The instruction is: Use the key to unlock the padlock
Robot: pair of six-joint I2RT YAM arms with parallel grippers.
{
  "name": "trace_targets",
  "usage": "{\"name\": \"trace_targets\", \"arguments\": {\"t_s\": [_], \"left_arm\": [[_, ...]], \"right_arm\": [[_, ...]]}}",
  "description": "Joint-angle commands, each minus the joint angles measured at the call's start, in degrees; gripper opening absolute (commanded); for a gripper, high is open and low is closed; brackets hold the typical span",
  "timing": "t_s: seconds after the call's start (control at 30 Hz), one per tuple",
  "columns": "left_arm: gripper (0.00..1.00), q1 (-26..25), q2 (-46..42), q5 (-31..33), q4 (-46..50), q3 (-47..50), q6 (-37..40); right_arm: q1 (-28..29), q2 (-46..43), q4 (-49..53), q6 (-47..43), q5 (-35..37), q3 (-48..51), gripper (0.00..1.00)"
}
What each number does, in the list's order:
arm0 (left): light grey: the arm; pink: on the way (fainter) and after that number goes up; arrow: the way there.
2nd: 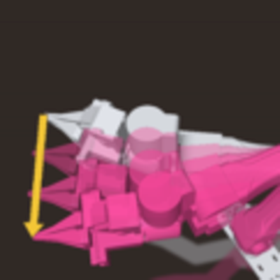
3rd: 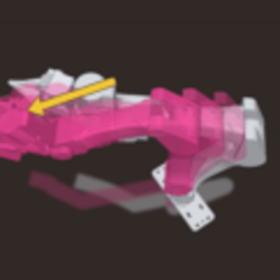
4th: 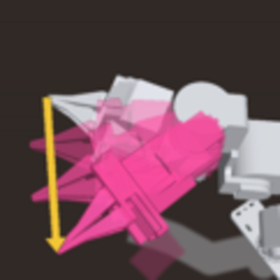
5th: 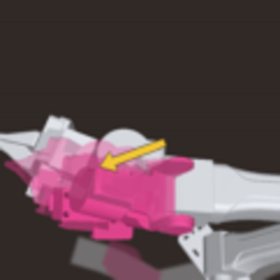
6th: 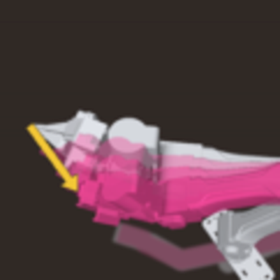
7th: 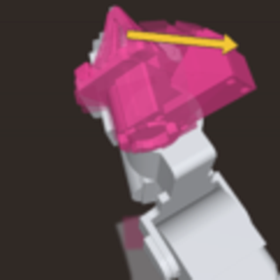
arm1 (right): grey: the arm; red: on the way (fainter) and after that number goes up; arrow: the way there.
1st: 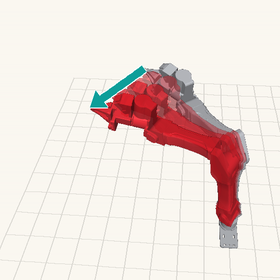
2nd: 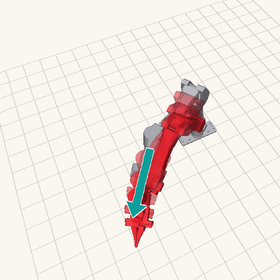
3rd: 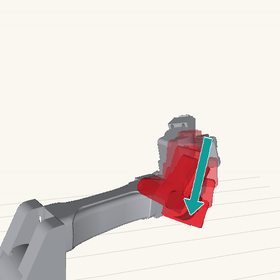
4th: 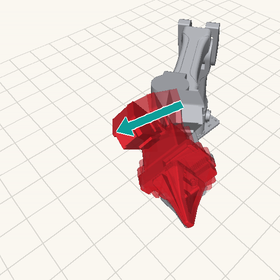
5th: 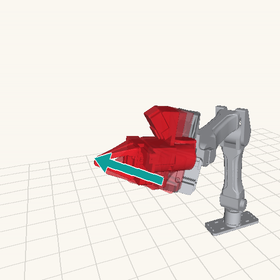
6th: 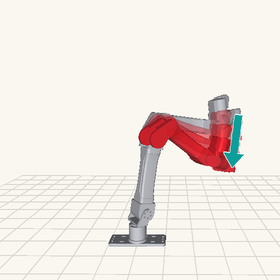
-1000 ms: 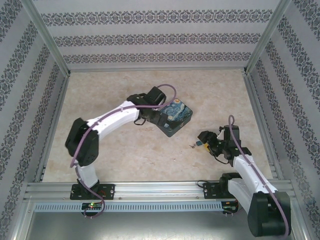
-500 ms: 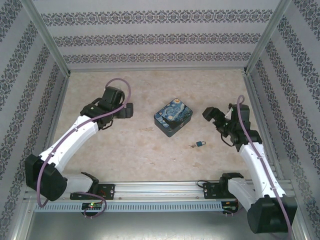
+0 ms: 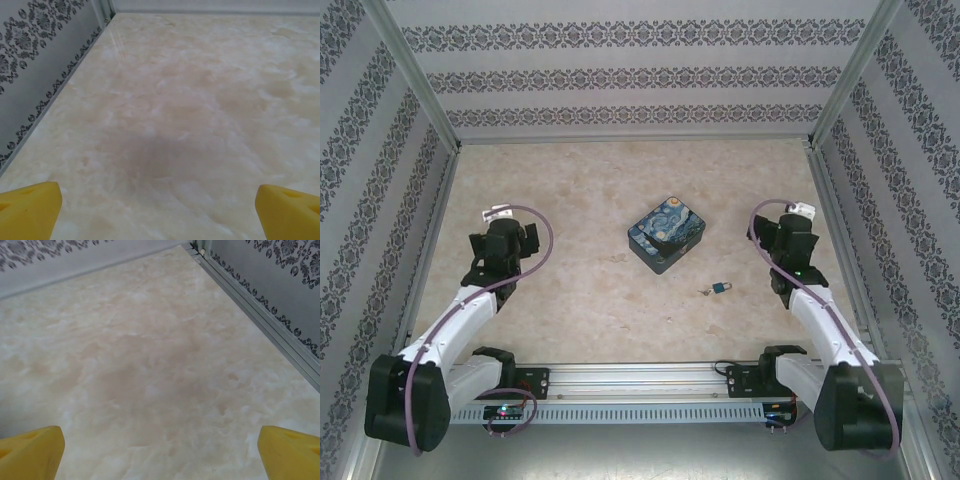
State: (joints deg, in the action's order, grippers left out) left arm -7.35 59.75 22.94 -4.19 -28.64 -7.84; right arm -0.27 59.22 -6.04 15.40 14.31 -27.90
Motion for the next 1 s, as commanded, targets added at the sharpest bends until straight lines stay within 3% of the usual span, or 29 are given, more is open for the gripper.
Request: {"name": "trace_targets", "arguments": {"t_s": [0.0,0.2,0.37,0.43,0.47,0.53,0.6,0.7,0.97], "left_arm": [[1.00,2.1,2.7,-2.3,-16.4,3.3,4.8],[1.00,2.7,16.1,-7.7,-35.6,6.1,6.9],[0.99,4.8,27.0,-12.6,-46.3,7.6,6.2],[0.99,5.2,30.8,-14.7,-48.3,6.3,6.9],[0.99,6.5,29.9,-17.4,-44.2,5.5,6.1],[1.00,6.6,30.5,-17.4,-46.2,5.7,6.2],[0.99,6.7,29.9,-17.6,-44.4,5.3,6.1],[0.99,6.7,30.1,-17.7,-44.8,5.3,6.1],[0.99,6.7,29.9,-17.8,-44.0,5.2,6.0]], "right_arm": [[-0.3,3.0,-15.0,-4.7,2.7,2.7,0.98],[0.3,13.0,-38.2,-8.4,-0.3,10.0,0.98],[2.6,29.1,-57.6,-13.5,-6.8,11.3,0.98],[2.6,27.4,-46.7,-15.1,-11.1,6.5,0.98],[1.5,26.9,-42.7,-14.2,-12.5,5.0,0.98],[-0.1,28.5,-47.7,-12.6,-14.4,6.1,0.98],[0.1,27.3,-44.2,-13.1,-14.4,5.3,0.98],[3.1,27.0,-46.6,-14.7,-7.7,6.8,0.98],[0.9,27.6,-44.4,-13.8,-13.3,5.2,0.98]]}}
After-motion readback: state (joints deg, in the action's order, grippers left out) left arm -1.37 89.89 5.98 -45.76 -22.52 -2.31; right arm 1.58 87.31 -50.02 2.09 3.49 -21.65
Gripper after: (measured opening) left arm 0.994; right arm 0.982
